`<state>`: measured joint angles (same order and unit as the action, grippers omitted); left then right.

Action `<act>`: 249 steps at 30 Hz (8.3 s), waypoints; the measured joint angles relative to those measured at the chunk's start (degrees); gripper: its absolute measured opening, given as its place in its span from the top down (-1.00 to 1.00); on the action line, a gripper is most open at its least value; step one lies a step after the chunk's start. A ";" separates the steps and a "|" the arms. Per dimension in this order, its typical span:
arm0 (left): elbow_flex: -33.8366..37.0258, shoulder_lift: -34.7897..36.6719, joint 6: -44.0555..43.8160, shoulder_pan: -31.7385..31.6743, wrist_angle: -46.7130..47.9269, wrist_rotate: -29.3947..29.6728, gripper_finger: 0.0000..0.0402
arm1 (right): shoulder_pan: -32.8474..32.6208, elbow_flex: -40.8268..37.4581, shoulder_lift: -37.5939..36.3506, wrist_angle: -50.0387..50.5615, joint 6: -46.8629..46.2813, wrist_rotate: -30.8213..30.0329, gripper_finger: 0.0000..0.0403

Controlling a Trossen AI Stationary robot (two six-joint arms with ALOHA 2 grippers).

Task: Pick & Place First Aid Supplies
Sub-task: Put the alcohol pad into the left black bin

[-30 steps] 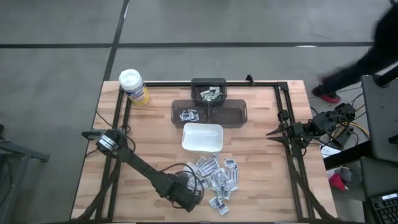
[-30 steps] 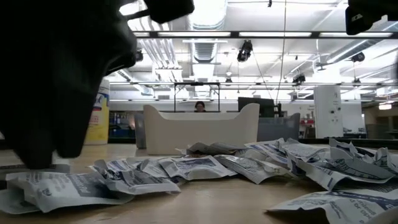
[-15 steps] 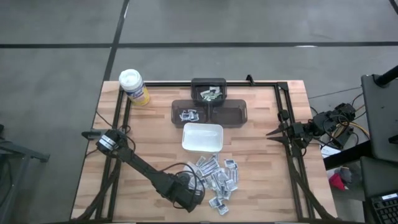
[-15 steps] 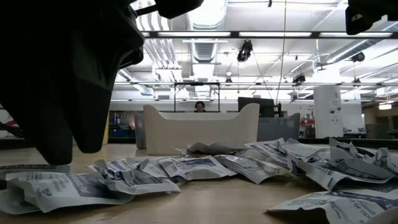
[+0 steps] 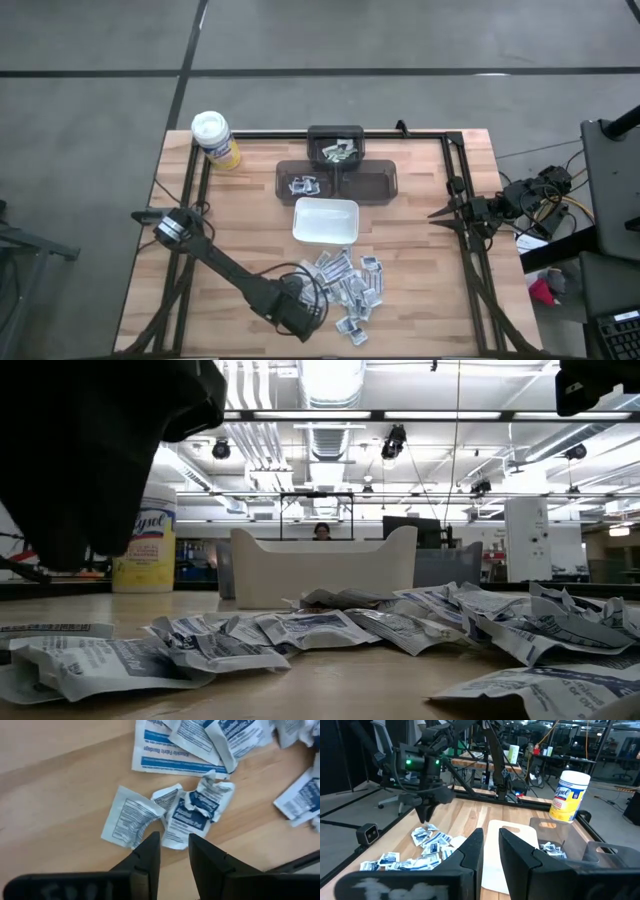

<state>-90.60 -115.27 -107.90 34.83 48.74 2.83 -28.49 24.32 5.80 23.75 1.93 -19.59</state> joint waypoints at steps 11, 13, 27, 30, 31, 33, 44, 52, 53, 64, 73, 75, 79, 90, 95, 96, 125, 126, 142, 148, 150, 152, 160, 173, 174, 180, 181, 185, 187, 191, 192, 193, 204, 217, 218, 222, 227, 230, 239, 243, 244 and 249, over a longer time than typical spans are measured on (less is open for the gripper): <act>2.55 -0.51 1.21 0.22 -2.24 -0.72 0.52 | 0.01 0.00 0.00 0.00 0.21 0.00 0.71; 2.89 -0.51 1.25 0.22 -2.03 -0.72 0.52 | 0.02 0.00 0.01 0.01 0.22 0.00 0.71; 6.04 -0.51 1.39 0.22 -4.56 -0.75 0.52 | 0.01 0.00 0.00 0.02 0.22 0.00 0.71; 6.88 -0.51 1.39 0.22 -5.32 -0.99 0.52 | 0.00 0.00 0.00 0.02 0.22 0.00 0.71; 7.12 -0.51 1.40 0.22 -5.63 -1.28 0.53 | 0.00 0.00 0.00 0.02 0.22 0.00 0.71; 7.42 -0.51 1.41 0.22 -5.52 -1.67 0.57 | 0.02 0.00 0.01 0.00 0.22 0.00 0.71; 7.46 -0.51 3.55 0.20 -5.27 -1.88 0.97 | 0.01 0.00 0.00 0.01 0.00 0.00 0.71; 5.22 -0.01 4.51 0.26 0.09 -2.03 0.99 | 0.00 0.00 0.00 0.00 -0.28 0.00 0.71; 4.52 0.03 4.51 0.26 1.35 -2.01 0.99 | 0.02 0.00 0.02 0.01 -0.30 0.00 0.71; -6.29 1.74 14.22 0.16 4.44 15.37 1.00 | 0.02 0.00 0.00 0.02 -0.44 0.00 0.71; -18.17 2.15 38.66 -5.07 10.90 35.93 1.00 | 0.01 0.00 0.01 0.02 0.02 0.00 0.71; -20.14 2.15 45.46 -8.23 13.37 36.23 1.00 | 0.01 0.00 0.00 0.02 0.08 0.00 0.71; -22.99 2.15 58.42 -15.66 18.78 35.48 1.00 | 0.02 0.00 0.02 0.02 0.22 0.00 0.71; -23.38 2.15 88.73 -37.81 21.48 24.72 1.00 | 0.00 0.00 0.00 0.02 0.13 0.00 0.71; -23.08 2.13 98.32 -46.28 21.37 18.29 1.00 | 0.00 0.00 0.00 0.02 -0.02 0.00 0.71; -22.80 2.13 99.85 -47.66 21.38 17.16 1.00 | 0.02 0.00 0.02 0.02 -0.02 0.00 0.71; 3.83 2.02 112.75 -54.88 2.18 4.09 1.00 | 0.00 0.00 0.00 0.00 -0.92 -0.02 0.71; 3.83 2.02 112.97 -54.88 2.18 4.07 1.00 | 0.00 0.00 0.00 0.00 -0.92 -0.02 0.71; 3.83 2.02 112.15 -54.97 1.77 3.42 0.73 | 0.01 0.00 0.00 0.00 -1.99 -0.02 0.71; 3.83 2.02 110.95 -54.99 1.77 2.95 0.37 | 0.02 0.00 0.02 0.00 -1.97 -0.02 0.71; 3.83 2.08 110.95 -54.99 1.79 2.95 0.25 | 0.02 0.00 0.00 -0.02 -1.97 -0.02 0.71; 3.40 2.27 111.11 -54.99 2.56 2.91 0.16 | 0.01 0.00 0.00 -0.02 -1.97 -0.02 0.71; -2.87 4.70 110.49 -55.01 7.74 2.84 0.07 | 0.01 0.00 0.00 -0.02 -1.96 -0.02 0.71; -5.80 15.09 87.23 -49.99 14.22 -5.82 0.06 | 0.02 0.00 0.00 -0.07 -2.23 0.00 0.71; -5.80 15.62 85.23 -48.76 14.42 -6.02 0.06 | 0.01 0.00 0.00 -0.02 -2.24 0.01 0.71; -5.76 17.91 72.66 -39.02 14.34 -6.40 0.06 | 0.00 0.00 0.00 -0.02 -2.20 0.02 0.71; -5.76 17.91 70.27 -37.27 14.23 -6.38 0.06 | 0.00 0.00 0.00 -0.02 -2.10 0.02 0.71; -5.76 17.32 60.52 -30.12 13.52 -6.34 0.06 | 0.02 0.00 0.01 -0.02 -1.97 0.01 0.71; -5.76 16.65 55.81 -26.58 12.75 -5.72 0.06 | 0.00 0.00 0.00 -0.02 -1.93 0.00 0.71; -5.74 14.52 46.28 -20.03 10.49 -4.43 0.06 | 0.00 0.00 0.00 0.02 -1.75 0.00 0.71; -5.74 13.94 43.79 -18.59 9.78 -4.28 0.06 | 0.00 0.00 0.00 -0.02 -1.75 0.00 0.71; -5.74 13.31 41.37 -17.14 8.81 -4.26 0.06 | 0.02 0.00 0.01 -0.03 -1.75 0.00 0.71; -5.70 3.34 23.51 -6.16 -0.60 -4.31 0.06 | 0.02 0.00 0.02 0.00 -1.90 0.00 0.71; -5.70 -4.96 22.17 -3.32 -3.33 -6.11 0.06 | 0.00 0.00 0.02 -0.02 -1.90 0.02 0.71; -5.70 -5.23 22.13 -3.22 -3.31 -6.37 0.06 | 0.02 0.00 0.00 -0.02 -1.83 0.02 0.71; -5.70 -5.56 21.97 -3.06 -3.29 -6.42 0.06 | 0.00 0.00 0.01 -0.02 -1.75 0.02 0.71; -5.70 -5.56 21.97 -3.07 -3.31 -6.34 0.06 | 0.02 0.00 0.00 -0.02 -1.75 0.02 0.71; -5.70 -5.56 21.81 -3.40 -3.77 -6.32 0.06 | 0.00 0.00 0.01 -0.01 -1.77 0.02 0.71; -5.70 -5.56 17.72 -4.52 -4.20 -3.70 0.06 | 0.01 0.00 0.01 -0.02 -1.92 0.01 0.71; -5.70 -5.56 18.30 -4.50 -4.20 -0.79 0.06 | 0.00 0.00 0.02 -0.02 -1.92 0.02 0.71; -5.70 -5.56 18.98 -4.50 -4.19 -0.78 0.06 | 0.02 0.00 0.00 -0.02 -1.92 0.02 0.71; -5.70 -5.85 23.87 -4.48 -3.47 -0.76 0.06 | 0.01 0.00 0.00 -0.01 -1.92 0.01 0.71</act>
<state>-96.29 -121.12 -84.04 30.35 45.27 2.07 -28.48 24.32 5.80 23.74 0.01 -19.58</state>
